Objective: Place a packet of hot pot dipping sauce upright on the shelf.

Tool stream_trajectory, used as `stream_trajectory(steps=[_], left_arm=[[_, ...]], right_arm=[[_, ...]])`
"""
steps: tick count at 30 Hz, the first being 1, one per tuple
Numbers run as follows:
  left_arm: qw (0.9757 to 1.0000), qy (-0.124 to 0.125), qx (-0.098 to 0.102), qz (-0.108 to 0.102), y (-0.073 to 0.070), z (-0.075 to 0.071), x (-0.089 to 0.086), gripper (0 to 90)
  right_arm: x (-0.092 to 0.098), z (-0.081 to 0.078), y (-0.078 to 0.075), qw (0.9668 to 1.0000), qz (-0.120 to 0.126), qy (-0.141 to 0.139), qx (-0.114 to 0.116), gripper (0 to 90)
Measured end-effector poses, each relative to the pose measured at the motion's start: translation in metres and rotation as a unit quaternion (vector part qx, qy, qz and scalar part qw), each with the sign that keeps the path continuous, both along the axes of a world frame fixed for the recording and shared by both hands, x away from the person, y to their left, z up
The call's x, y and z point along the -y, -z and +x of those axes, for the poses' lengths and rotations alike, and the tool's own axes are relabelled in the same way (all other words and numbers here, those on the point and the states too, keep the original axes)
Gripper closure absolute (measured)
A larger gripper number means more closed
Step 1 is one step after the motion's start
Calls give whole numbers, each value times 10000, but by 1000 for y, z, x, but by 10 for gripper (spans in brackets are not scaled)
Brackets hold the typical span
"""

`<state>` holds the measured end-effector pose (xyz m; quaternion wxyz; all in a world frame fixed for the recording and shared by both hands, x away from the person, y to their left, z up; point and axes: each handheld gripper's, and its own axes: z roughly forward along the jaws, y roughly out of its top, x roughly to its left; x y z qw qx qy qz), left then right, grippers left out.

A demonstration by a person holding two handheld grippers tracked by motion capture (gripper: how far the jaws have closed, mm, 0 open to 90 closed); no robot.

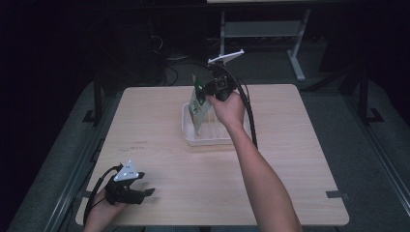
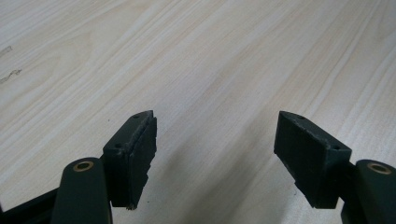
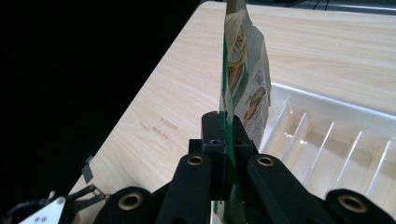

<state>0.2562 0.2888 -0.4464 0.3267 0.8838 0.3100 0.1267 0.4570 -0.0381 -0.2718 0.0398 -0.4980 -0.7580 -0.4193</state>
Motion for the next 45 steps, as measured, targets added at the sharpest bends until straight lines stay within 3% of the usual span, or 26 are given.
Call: stream_trajectory(steps=[7,19,45], left_arm=[[10000,6,4,-6,0,0,0,291],[10000,19,11,-5,0,0,0,292],[10000,40,27,-6,-1,-1,0,292]], right_arm=[[0,4,3,9999,9,170,22,897],[-3,9,9,9993,-179,322,77,897],[6,13,13,9978,-219,623,99,897]])
